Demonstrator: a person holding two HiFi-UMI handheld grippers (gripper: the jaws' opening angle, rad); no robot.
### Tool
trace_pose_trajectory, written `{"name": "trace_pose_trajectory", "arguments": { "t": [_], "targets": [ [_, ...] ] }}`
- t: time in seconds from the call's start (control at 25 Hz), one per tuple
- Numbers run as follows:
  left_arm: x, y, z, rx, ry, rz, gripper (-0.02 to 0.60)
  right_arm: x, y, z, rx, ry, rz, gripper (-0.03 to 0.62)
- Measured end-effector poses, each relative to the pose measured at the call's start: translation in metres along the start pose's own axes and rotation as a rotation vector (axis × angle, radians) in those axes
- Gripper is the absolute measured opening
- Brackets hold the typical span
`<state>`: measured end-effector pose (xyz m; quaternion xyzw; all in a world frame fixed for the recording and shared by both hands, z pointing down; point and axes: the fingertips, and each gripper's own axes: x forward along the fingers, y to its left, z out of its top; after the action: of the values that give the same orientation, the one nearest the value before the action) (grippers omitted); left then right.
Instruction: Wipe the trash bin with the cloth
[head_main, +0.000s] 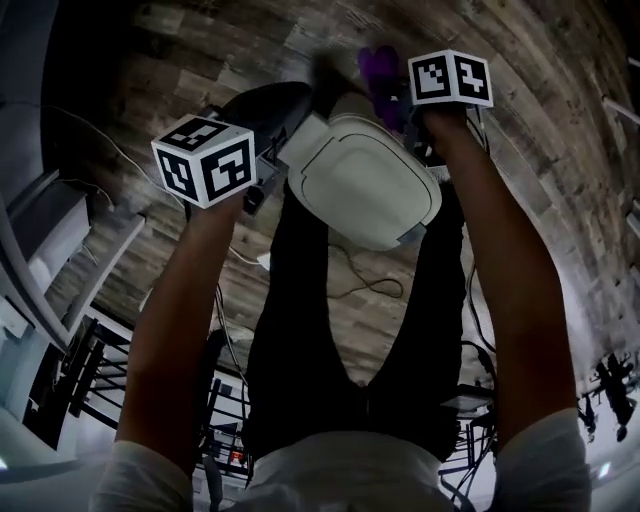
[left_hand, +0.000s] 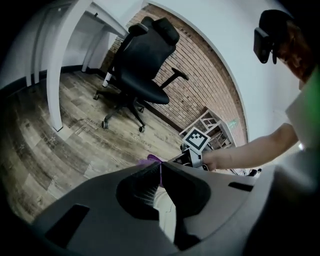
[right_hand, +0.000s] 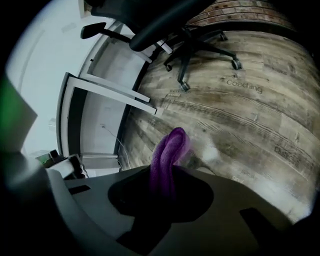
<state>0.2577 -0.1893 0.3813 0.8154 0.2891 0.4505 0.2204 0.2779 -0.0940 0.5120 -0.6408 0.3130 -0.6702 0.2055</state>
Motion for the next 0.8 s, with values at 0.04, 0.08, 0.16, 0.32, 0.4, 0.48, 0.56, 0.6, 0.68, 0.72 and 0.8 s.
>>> {"name": "trace_pose_trajectory", "arguments": {
  "t": [0.04, 0.08, 0.16, 0.32, 0.4, 0.48, 0.56, 0.6, 0.68, 0.72, 0.8],
  "targets": [
    [0.000, 0.006, 0.001, 0.004, 0.006, -0.005, 0.008, 0.011, 0.007, 0.008, -0.012, 0.009, 0.000, 0.094],
    [0.000, 0.012, 0.001, 0.003, 0.007, -0.007, 0.008, 0.022, 0.014, 0.016, -0.026, 0.020, 0.001, 0.094],
    [-0.002, 0.022, 0.002, -0.016, -0.004, -0.005, 0.008, 0.042, 0.028, 0.028, -0.049, 0.055, 0.011, 0.094],
    [-0.004, 0.034, -0.005, -0.068, -0.021, 0.000, 0.008, 0.084, 0.052, 0.023, -0.066, 0.198, 0.052, 0.094],
    [-0.002, 0.040, -0.009, -0.083, -0.014, -0.001, 0.008, 0.102, 0.059, 0.009, -0.051, 0.290, 0.077, 0.094],
    [-0.001, 0.045, -0.012, -0.094, -0.007, -0.001, 0.008, 0.115, 0.066, -0.007, -0.022, 0.364, 0.110, 0.094],
    [0.000, 0.048, -0.015, -0.101, 0.003, -0.002, 0.008, 0.123, 0.067, -0.021, 0.022, 0.414, 0.137, 0.094],
    [0.001, 0.050, -0.016, -0.104, 0.008, -0.003, 0.008, 0.124, 0.066, -0.024, 0.042, 0.431, 0.143, 0.094],
    [0.005, 0.052, -0.016, -0.105, 0.014, -0.007, 0.008, 0.124, 0.058, -0.026, 0.061, 0.459, 0.139, 0.094],
    [0.007, 0.052, -0.015, -0.104, 0.018, -0.010, 0.008, 0.122, 0.052, -0.028, 0.061, 0.477, 0.130, 0.094],
    [0.011, 0.052, -0.016, -0.103, 0.027, -0.016, 0.008, 0.119, 0.039, -0.036, 0.061, 0.517, 0.105, 0.095]
  ]
}}
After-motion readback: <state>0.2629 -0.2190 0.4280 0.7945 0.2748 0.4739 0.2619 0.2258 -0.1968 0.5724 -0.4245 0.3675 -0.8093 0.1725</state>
